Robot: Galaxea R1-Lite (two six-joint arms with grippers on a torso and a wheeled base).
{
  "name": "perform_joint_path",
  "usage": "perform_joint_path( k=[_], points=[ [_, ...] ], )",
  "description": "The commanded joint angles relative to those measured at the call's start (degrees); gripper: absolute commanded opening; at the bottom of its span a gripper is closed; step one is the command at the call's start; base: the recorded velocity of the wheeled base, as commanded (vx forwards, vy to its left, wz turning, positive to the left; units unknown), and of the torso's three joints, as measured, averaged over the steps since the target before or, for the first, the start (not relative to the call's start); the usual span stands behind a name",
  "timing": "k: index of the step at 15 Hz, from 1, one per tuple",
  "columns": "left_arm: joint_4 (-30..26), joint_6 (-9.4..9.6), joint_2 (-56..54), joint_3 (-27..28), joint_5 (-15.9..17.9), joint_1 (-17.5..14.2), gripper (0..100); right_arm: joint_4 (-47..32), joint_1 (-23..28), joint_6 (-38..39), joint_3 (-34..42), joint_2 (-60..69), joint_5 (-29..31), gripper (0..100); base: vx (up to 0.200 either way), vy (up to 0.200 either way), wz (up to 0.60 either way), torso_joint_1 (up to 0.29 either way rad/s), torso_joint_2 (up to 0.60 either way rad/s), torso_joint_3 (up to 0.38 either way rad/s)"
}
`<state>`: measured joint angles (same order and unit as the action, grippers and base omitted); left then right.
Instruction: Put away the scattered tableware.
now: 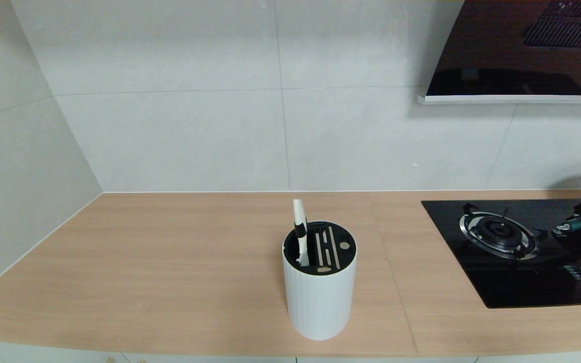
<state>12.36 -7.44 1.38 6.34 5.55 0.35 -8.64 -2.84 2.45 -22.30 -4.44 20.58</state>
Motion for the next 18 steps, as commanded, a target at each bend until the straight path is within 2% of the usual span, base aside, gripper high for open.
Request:
perform_joint_path(
  k=[1,2,3,5,6,8,11,12,17,18],
  points=[
    [2.7,1.64,-1.4,-5.8,-1.4,-0.4,100,0.9,3.1,-1.2,7.3,4.0,-1.4,100,0.000,0.000,0.00,0.000,0.00,0.000],
    [1.0,5.15,-1.4,-6.3,-2.3,-0.4,100,3.8,3.1,-1.3,10.1,4.3,-1.1,100,0.000,0.000,0.00,0.000,0.00,0.000],
    [-0.8,6.56,-1.4,-6.3,-4.1,-0.4,100,6.6,3.1,-1.7,12.2,4.3,-1.2,100,0.000,0.000,0.00,0.000,0.00,0.000],
    [-10.1,10.07,-1.4,-6.3,-8.2,-0.4,100,8.9,3.1,-5.8,18.8,4.3,-1.5,100,0.000,0.000,0.00,0.000,0.00,0.000],
    [-12.8,9.46,-1.4,-6.3,-8.9,-0.4,100,11.1,3.1,-6.6,22.0,4.3,-2.0,100,0.000,0.000,0.00,0.000,0.00,0.000],
    [-12.2,7.96,-1.4,-6.3,-8.9,-0.4,100,11.6,3.1,-6.1,22.1,4.3,-5.3,100,0.000,0.000,0.00,0.000,0.00,0.000],
    [-12.2,7.52,-1.4,-6.3,-8.8,-0.4,100,11.5,2.8,-3.5,22.2,4.3,-7.0,100,0.000,0.000,0.00,0.000,0.00,0.000],
    [-12.2,6.73,-1.4,-6.3,-8.8,-0.4,100,11.6,2.8,-3.2,22.2,4.3,-9.2,100,0.000,0.000,0.00,0.000,0.00,0.000],
    [-12.2,6.65,-1.4,-6.3,-8.8,-0.4,100,11.6,2.6,-4.4,22.2,3.6,-9.5,100,0.000,0.000,0.00,0.000,0.00,0.000],
    [-12.2,6.65,-1.4,-6.3,-8.8,-0.4,100,11.7,2.7,-6.6,22.2,4.3,-10.4,100,0.000,0.000,0.00,0.000,0.00,0.000]
  ],
)
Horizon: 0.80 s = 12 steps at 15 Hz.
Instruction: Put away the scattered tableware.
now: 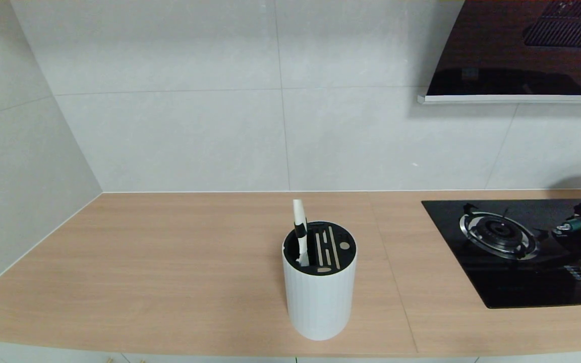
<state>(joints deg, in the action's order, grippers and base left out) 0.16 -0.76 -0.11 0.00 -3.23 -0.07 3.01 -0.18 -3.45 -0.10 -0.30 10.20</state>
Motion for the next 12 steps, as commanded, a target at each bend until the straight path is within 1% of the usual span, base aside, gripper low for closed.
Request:
perform_joint_path(
  k=[1,2,4,5,6,7,8,9,10,12],
  points=[
    [0.0,-0.04,0.1,0.0,0.0,0.0,100,-0.2,0.0,-1.4,0.0,0.3,-7.0,100,0.000,0.000,0.00,0.000,0.00,0.000],
    [0.0,-0.12,0.1,0.0,0.0,0.0,100,-0.2,0.0,0.3,-0.1,0.3,-9.5,100,0.000,0.000,0.00,0.000,0.00,0.000],
    [0.0,-0.12,0.1,0.0,0.0,0.0,100,-0.2,0.1,1.8,-0.2,-2.2,-12.2,100,0.000,0.000,0.00,0.000,0.00,0.000],
    [0.0,-0.12,0.1,0.0,0.0,0.0,100,-0.1,1.8,3.1,-0.1,-4.4,-10.4,100,0.000,0.000,0.00,0.000,0.00,0.000],
    [0.0,-0.21,0.1,0.0,0.0,0.0,100,-0.2,3.0,2.7,-0.1,-4.2,-7.0,100,0.000,0.000,0.00,0.000,0.00,0.000],
    [0.1,-0.21,0.1,0.0,0.0,0.1,100,-0.2,2.7,1.4,-0.1,-4.2,-5.9,100,0.000,0.000,0.00,0.000,0.00,0.000],
    [0.1,-0.21,0.1,0.0,-0.1,0.0,100,-0.3,2.0,1.0,0.1,-3.2,-5.9,100,0.000,0.000,0.00,0.000,0.00,0.000],
    [0.0,-0.12,0.1,0.0,0.0,0.0,100,-2.0,0.0,1.1,0.0,0.3,-7.4,100,0.000,0.000,0.00,0.000,0.00,0.000],
    [0.1,-0.12,0.1,0.0,0.0,0.0,100,-3.8,-0.2,1.3,-0.1,0.2,-9.6,100,0.000,0.000,0.00,0.000,0.00,0.000],
    [0.1,-0.21,0.1,0.0,-0.1,0.0,100,-3.1,-0.1,2.7,0.0,0.1,-10.2,100,0.000,0.000,0.00,0.000,0.00,0.000]
  ],
)
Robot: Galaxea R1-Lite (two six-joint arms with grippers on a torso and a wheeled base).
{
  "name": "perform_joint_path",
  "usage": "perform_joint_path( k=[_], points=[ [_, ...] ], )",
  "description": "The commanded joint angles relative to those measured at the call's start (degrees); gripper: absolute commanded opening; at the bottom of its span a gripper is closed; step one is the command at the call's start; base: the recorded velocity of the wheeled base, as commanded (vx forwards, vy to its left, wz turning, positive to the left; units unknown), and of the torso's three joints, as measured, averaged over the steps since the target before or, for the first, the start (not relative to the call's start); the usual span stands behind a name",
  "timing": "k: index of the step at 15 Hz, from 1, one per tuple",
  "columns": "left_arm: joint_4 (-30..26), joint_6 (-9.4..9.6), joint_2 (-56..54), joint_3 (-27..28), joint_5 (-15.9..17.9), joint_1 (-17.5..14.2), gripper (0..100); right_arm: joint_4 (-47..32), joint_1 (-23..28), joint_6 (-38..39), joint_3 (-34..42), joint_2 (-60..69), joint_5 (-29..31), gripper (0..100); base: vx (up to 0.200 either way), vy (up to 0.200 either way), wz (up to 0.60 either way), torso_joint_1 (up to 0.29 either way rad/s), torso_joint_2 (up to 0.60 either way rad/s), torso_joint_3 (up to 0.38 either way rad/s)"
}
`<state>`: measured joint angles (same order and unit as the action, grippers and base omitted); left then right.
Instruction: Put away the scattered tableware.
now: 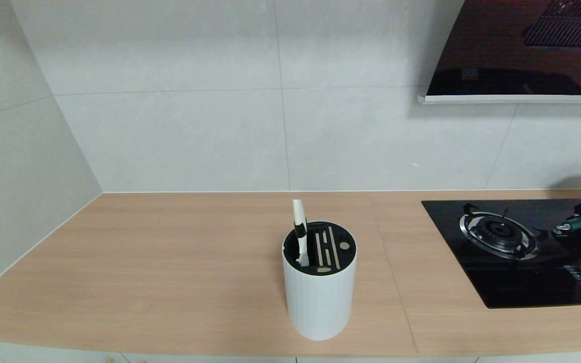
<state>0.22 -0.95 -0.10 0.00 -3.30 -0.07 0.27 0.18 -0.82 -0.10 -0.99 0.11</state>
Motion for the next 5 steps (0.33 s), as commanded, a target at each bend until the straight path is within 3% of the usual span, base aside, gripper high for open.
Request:
perform_joint_path(
  k=[1,5],
  points=[
    [0.0,-0.02,0.1,0.0,0.0,0.0,100,-0.4,-0.4,0.1,0.0,0.8,-0.2,100,0.000,0.000,0.00,0.000,0.00,0.000],
    [0.0,-0.02,0.1,0.0,0.0,0.0,100,-0.4,-0.4,0.1,0.0,0.9,-0.1,100,0.000,0.000,0.00,0.000,0.00,0.000]
  ],
)
